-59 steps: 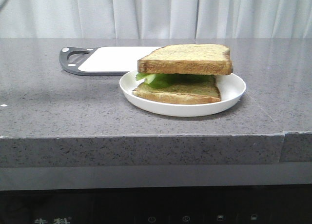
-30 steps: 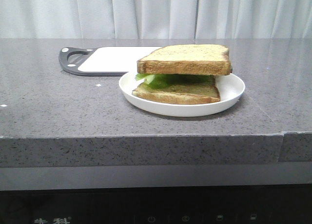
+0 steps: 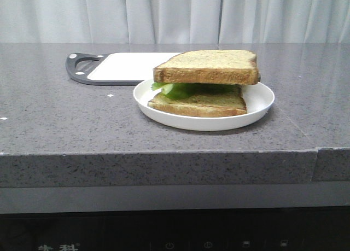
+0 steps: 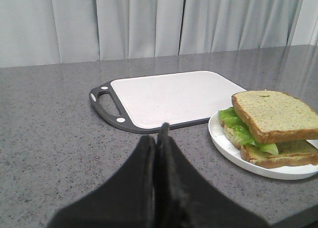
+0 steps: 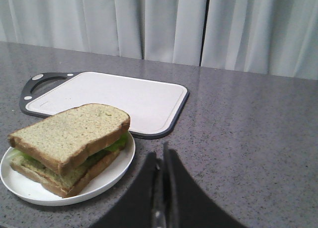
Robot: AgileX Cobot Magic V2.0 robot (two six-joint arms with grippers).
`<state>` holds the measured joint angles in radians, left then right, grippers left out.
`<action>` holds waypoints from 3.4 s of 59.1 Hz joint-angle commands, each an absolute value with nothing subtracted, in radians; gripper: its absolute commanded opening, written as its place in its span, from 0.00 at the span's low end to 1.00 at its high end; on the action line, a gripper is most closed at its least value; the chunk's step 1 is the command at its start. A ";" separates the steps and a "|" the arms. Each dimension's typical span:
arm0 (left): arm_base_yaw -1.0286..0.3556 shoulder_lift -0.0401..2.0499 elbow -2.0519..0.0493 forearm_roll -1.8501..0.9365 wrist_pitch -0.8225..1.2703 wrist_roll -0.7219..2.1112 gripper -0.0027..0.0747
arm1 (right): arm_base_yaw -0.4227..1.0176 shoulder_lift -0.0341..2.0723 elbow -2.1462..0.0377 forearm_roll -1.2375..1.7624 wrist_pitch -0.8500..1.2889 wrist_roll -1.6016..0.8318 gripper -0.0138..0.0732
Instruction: Left arm grabs bread, right arm adds lettuce
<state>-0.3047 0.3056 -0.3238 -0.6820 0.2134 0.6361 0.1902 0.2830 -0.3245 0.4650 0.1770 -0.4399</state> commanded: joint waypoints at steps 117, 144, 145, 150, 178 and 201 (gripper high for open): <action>-0.042 -0.023 0.010 -0.104 0.033 0.077 0.01 | 0.185 0.291 -0.351 0.465 0.133 -0.452 0.09; -0.042 -0.023 0.010 -0.104 0.033 0.077 0.01 | 0.084 0.152 -0.123 0.175 0.039 -0.129 0.09; -0.042 -0.023 0.010 -0.104 0.033 0.077 0.01 | 0.066 0.133 -0.098 0.175 0.039 -0.117 0.09; -0.042 -0.023 0.010 -0.104 0.033 0.077 0.01 | 0.015 0.043 -0.022 0.175 0.048 -0.085 0.09; -0.042 -0.023 0.010 -0.104 0.035 0.077 0.01 | -0.010 -0.031 0.025 0.170 0.098 -0.084 0.09; -0.042 -0.023 0.010 -0.104 0.035 0.077 0.01 | -0.010 -0.031 0.025 0.170 0.099 -0.084 0.09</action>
